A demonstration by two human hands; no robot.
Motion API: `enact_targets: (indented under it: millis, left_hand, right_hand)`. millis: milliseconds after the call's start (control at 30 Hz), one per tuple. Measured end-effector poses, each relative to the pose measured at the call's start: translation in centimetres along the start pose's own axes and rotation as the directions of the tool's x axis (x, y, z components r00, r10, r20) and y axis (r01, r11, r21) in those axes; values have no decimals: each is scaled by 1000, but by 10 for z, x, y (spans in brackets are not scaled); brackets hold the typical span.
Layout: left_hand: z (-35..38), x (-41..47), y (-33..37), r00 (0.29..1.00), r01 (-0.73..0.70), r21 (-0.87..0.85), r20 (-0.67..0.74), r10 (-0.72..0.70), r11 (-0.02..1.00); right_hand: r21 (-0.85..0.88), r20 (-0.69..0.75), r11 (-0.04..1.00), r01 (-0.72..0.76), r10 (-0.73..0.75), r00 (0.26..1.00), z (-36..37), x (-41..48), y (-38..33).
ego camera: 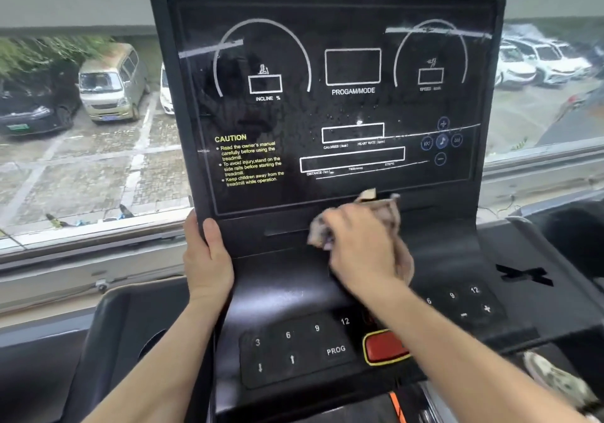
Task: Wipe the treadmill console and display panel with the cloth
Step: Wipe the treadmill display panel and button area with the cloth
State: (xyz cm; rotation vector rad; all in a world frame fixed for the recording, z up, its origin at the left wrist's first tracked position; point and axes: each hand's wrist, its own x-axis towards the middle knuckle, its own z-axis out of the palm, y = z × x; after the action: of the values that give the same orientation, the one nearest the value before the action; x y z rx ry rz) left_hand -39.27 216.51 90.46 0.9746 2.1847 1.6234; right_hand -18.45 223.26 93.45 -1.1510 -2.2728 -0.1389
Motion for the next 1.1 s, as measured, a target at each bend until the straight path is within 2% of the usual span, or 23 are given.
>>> enact_targets:
  millis: [67, 133, 200, 267, 333, 367, 400, 467, 533, 600, 667, 733, 900, 1000, 1100]
  left_hand:
    - [0, 0, -1, 1000, -5, 3, 6, 5, 1000]
    - [-1, 0, -2, 1000, 3, 13, 7, -4, 1000]
    - [-3, -1, 4, 1000, -23, 57, -1, 23, 998]
    - [-5, -3, 16, 991, -95, 153, -77, 108, 984]
    - [-6, -14, 34, 952, -188, 289, -181, 246, 939]
    - [-4, -24, 46, 929, -249, 345, -179, 324, 905]
    - [2, -35, 58, 899, -345, 382, -127, 419, 857]
    - [26, -59, 76, 797, -583, 392, 108, 594, 711]
    - [63, -77, 86, 679, -733, 384, 372, 633, 561]
    - [94, -87, 92, 659, -752, 433, 485, 575, 497]
    - [112, -90, 95, 674, -739, 468, 496, 548, 485]
    - [124, -91, 99, 650, -759, 466, 517, 557, 455]
    - [184, -109, 123, 549, -835, 414, 568, 614, 363]
    - [220, -119, 140, 547, -837, 385, 547, 634, 390]
    - [224, -117, 146, 564, -825, 411, 548, 618, 388]
  right_hand:
    - [80, -5, 988, 135, -135, 991, 20, 1, -41]
    - [140, -9, 976, 169, -169, 985, 31, 4, -64]
    - [146, -7, 961, 235, -236, 972, 30, 10, -59]
    - [131, 14, 945, 301, -306, 952, 21, 12, -35]
    - [105, 18, 945, 309, -313, 950, 10, 10, -2]
    - [91, 16, 949, 302, -304, 952, 4, 7, 15]
    - [82, 11, 954, 288, -290, 957, -1, 4, 32]
    - [77, 8, 967, 242, -244, 970, -8, -1, 64]
    - [90, 28, 970, 224, -227, 973, -12, -5, 84]
    - [101, 58, 963, 248, -255, 965, -15, -10, 94]
    - [98, 78, 958, 270, -278, 958, -21, -17, 108]
    - [81, 88, 961, 265, -272, 958, -28, -25, 133]
    - [68, 52, 993, 97, -101, 994, -42, -35, 200]
    - [154, 29, 986, -64, 60, 998, -39, -45, 210]
    - [281, 43, 931, -232, 229, 972, -31, -60, 200]
